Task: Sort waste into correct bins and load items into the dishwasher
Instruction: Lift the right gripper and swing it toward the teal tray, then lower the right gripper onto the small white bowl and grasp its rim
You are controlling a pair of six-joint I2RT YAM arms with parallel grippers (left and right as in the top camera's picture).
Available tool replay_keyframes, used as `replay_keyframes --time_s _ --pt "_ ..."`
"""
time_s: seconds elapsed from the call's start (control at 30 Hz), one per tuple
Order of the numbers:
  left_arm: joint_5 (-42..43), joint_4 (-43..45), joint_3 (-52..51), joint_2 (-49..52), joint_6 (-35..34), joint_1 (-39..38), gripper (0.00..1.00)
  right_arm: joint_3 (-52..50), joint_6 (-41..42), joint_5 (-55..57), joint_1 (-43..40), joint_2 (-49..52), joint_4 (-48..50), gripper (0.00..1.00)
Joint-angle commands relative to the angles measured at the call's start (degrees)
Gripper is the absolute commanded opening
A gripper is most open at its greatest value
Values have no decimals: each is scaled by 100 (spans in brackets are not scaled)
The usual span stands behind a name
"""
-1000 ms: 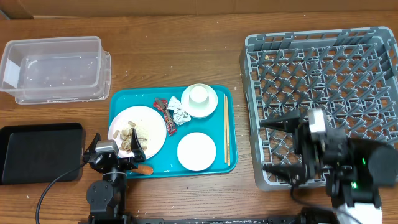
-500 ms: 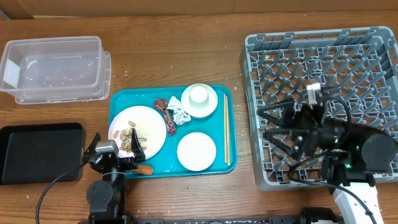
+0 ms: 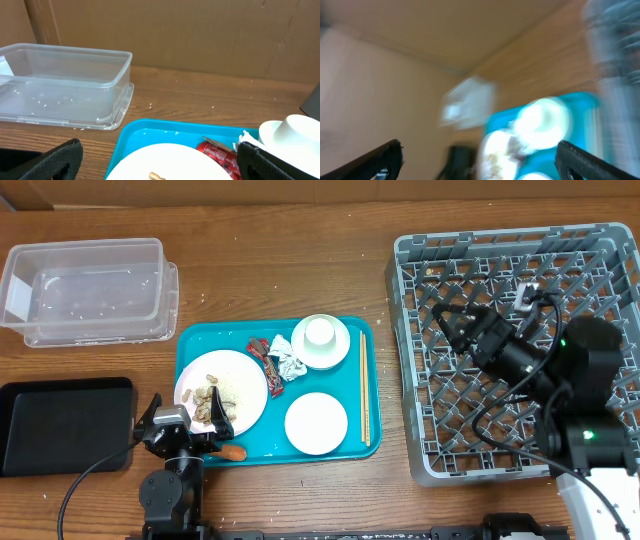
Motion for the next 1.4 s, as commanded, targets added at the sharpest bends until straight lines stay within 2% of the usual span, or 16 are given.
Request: replay_keyframes --time_s 0.0,0.13,0.2,0.37,0.5,0.7,0.93,1.17,1.37 --pt "9 13 -22 -68 111 20 100 1034 -1554 2391 380 199 -796 100" --pt "9 13 -22 -68 111 20 100 1982 -1617 3265 1091 455 -1742 99" --pt "9 13 -22 -68 111 20 100 2393 -1593 3320 1598 601 -2118 100" --pt "9 13 -22 -68 111 20 100 2667 -1202 3403 2894 1110 -2474 100" --pt "9 13 -22 -68 111 20 100 2669 -605 3458 3602 2046 -2802 100" --pt "9 13 -22 -68 111 20 100 2761 -352 3377 4437 3700 -2859 100" --pt "9 13 -22 -68 111 20 100 2883 -308 3119 4682 4240 -2730 100" --pt "9 13 -22 -68 111 20 100 2874 238 2885 4715 4409 -2747 99" --pt "9 13 -22 -68 111 20 100 2874 695 2885 4913 4828 -2581 88"
